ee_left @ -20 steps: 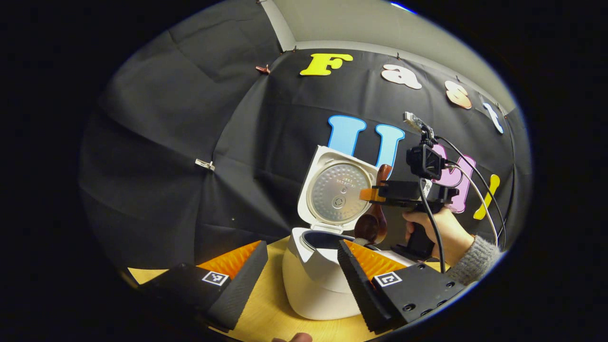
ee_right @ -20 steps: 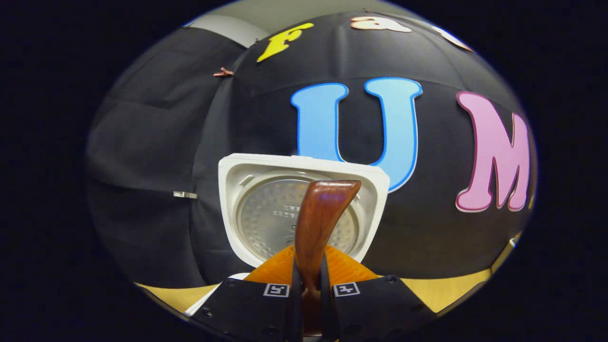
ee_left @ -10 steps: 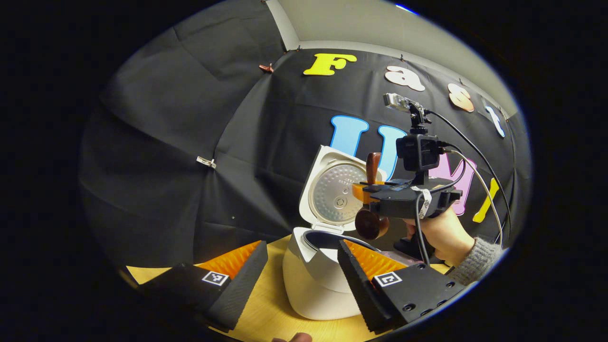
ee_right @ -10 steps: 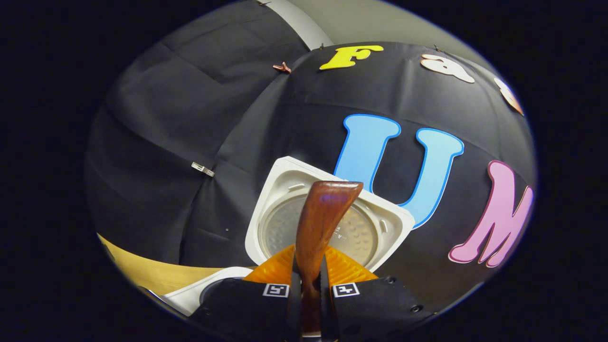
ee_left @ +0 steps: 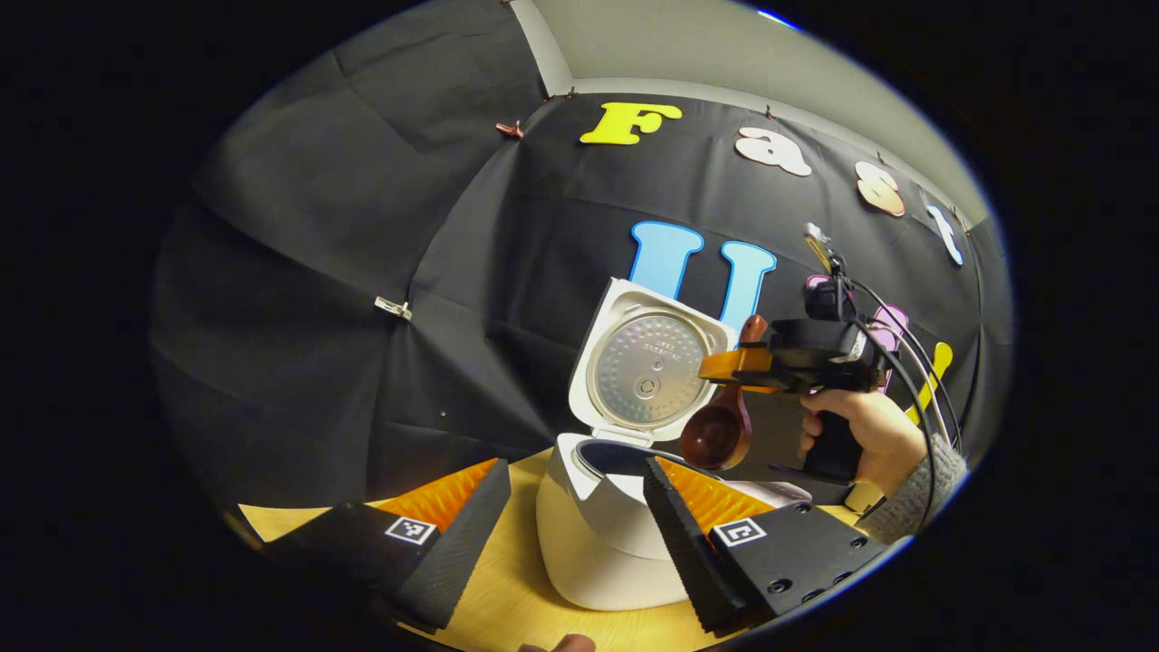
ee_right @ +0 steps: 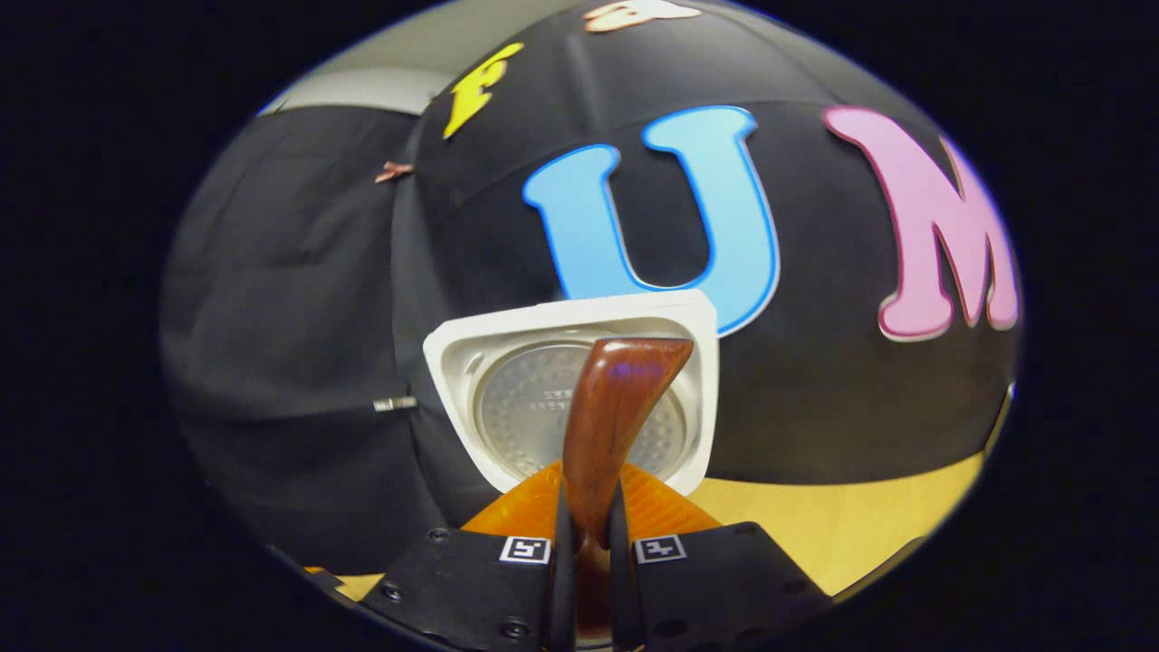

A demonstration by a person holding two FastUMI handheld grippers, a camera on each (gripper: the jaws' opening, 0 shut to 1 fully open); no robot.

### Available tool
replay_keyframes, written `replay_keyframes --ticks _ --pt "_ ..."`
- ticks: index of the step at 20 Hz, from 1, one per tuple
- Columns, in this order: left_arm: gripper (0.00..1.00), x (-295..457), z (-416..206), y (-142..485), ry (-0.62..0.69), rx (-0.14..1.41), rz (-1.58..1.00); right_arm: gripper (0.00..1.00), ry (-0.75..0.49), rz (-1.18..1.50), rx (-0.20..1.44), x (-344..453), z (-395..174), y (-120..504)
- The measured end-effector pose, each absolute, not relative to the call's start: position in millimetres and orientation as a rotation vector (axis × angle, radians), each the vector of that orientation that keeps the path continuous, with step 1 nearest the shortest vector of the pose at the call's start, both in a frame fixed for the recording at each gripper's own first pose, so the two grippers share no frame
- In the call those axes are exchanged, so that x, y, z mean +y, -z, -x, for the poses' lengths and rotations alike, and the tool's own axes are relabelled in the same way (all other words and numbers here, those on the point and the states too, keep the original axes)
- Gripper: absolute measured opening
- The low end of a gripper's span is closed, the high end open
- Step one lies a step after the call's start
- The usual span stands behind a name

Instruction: Close the left gripper, press the button to open the rice cooker; take a wooden spoon from the chopstick holder with the right hand, scoop a spoonful of rice and pour it into the rice cooker, then put the wooden spoon back into the chopstick holder.

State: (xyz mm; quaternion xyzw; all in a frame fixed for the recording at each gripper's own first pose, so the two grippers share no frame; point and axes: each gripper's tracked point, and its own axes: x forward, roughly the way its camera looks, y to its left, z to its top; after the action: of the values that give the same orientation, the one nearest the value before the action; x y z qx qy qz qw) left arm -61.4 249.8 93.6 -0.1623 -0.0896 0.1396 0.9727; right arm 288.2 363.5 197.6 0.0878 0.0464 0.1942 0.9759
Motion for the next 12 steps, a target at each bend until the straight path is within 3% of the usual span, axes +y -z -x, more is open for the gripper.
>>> replay_keyframes --ticks 12 --pt "0.95 224 60 -111 -0.235 -0.236 0.335 0.19 -0.193 -0.224 -0.114 134 -164 -267"
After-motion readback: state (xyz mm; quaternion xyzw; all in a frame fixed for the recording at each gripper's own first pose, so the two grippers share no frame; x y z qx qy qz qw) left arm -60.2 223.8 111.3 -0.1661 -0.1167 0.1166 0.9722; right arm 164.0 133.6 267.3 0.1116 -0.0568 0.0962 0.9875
